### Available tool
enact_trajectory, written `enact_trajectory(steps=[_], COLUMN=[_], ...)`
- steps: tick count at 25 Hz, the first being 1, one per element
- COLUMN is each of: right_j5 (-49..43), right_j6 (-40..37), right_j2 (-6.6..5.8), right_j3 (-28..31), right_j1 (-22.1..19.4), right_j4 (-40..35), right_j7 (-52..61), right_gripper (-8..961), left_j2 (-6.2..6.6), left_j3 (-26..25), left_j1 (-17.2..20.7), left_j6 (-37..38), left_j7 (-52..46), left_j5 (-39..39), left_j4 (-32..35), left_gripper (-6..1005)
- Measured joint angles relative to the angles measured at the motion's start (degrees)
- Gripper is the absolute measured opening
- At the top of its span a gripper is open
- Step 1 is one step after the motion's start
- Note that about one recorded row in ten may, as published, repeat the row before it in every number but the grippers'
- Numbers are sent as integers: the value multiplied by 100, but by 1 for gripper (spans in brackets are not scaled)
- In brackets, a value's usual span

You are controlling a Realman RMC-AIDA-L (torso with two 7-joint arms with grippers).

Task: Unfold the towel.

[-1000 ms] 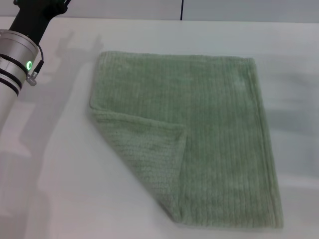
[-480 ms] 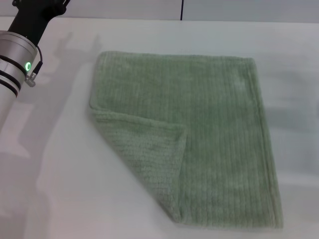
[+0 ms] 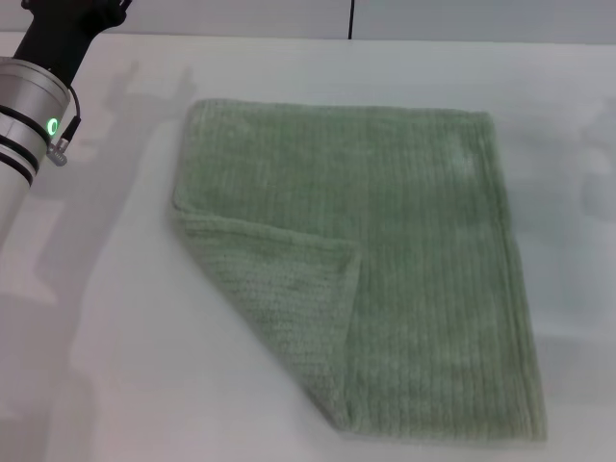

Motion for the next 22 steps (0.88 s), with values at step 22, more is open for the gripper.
enact_trajectory(steps=[22], right_j5=[-168], right_j6=[-8216], right_j2=[42], right_j3=[2819], right_j1=[-63], right_j4=[-4338], right_j7=[-1996], right_gripper=[-3], left_j2=[4], left_j3=[0], left_j1=[15], left_j6=[76], left_j7=[153], left_j5=[0], left_j4=[16], left_gripper=[823])
